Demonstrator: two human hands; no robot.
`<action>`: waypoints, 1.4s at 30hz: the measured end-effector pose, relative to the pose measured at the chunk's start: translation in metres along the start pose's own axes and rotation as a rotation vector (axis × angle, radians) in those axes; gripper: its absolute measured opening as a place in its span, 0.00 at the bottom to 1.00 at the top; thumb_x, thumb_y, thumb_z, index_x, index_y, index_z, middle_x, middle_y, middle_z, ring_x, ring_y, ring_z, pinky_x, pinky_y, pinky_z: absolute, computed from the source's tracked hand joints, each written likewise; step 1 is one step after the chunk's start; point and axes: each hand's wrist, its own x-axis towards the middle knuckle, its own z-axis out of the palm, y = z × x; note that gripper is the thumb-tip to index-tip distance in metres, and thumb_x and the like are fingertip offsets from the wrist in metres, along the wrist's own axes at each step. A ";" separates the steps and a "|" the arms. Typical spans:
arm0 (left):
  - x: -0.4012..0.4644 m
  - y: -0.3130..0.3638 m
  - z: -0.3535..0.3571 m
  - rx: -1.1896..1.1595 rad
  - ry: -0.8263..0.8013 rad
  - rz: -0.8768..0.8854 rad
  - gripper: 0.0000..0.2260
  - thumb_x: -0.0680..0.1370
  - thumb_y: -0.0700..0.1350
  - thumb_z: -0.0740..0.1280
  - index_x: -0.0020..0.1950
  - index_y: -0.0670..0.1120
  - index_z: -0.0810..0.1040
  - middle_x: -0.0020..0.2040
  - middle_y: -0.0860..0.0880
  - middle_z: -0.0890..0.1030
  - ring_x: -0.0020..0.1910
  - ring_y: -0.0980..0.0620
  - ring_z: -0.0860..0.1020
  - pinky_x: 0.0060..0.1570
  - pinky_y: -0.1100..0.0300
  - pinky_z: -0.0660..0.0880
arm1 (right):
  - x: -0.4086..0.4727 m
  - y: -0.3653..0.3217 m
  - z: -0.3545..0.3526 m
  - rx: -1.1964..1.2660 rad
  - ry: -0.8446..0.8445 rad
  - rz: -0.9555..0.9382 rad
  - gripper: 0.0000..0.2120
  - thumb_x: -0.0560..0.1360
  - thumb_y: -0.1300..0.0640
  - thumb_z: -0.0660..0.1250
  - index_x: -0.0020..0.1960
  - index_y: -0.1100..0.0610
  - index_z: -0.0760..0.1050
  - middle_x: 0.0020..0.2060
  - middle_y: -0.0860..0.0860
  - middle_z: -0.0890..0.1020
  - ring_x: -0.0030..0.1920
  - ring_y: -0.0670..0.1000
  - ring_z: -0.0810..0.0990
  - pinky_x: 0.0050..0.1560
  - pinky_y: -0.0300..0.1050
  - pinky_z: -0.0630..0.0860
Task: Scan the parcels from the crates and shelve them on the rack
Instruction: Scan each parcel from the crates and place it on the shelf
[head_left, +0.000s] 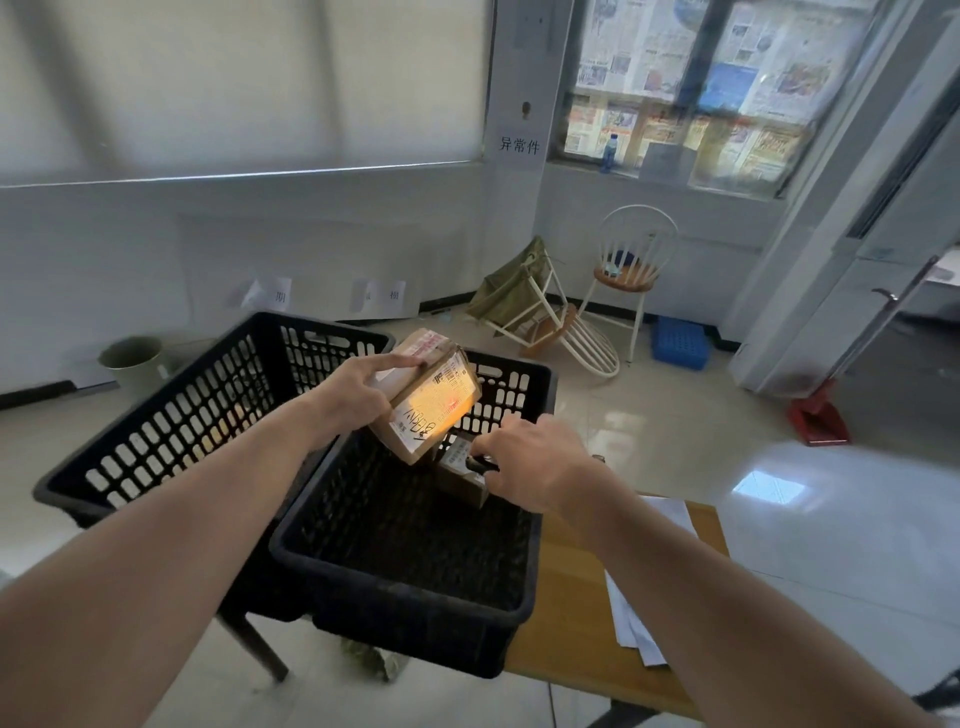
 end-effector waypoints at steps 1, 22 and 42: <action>0.000 -0.001 -0.002 0.014 -0.004 -0.001 0.38 0.74 0.26 0.69 0.72 0.65 0.76 0.77 0.42 0.64 0.59 0.47 0.76 0.49 0.56 0.80 | 0.000 -0.003 0.000 -0.004 -0.001 0.008 0.18 0.85 0.46 0.63 0.75 0.44 0.73 0.60 0.53 0.76 0.56 0.58 0.75 0.58 0.54 0.76; 0.014 -0.019 -0.041 0.003 -0.034 -0.020 0.36 0.75 0.27 0.70 0.69 0.65 0.79 0.57 0.51 0.72 0.54 0.46 0.82 0.49 0.54 0.84 | 0.009 -0.045 -0.007 -0.136 -0.041 0.058 0.18 0.85 0.49 0.63 0.75 0.46 0.74 0.62 0.54 0.76 0.60 0.61 0.75 0.60 0.56 0.73; -0.028 -0.033 -0.079 -0.403 -0.211 0.031 0.42 0.75 0.32 0.73 0.73 0.75 0.68 0.62 0.39 0.85 0.63 0.37 0.82 0.63 0.35 0.74 | 0.058 -0.076 -0.014 1.251 0.693 0.363 0.21 0.86 0.50 0.65 0.78 0.48 0.73 0.71 0.51 0.80 0.72 0.53 0.76 0.74 0.57 0.73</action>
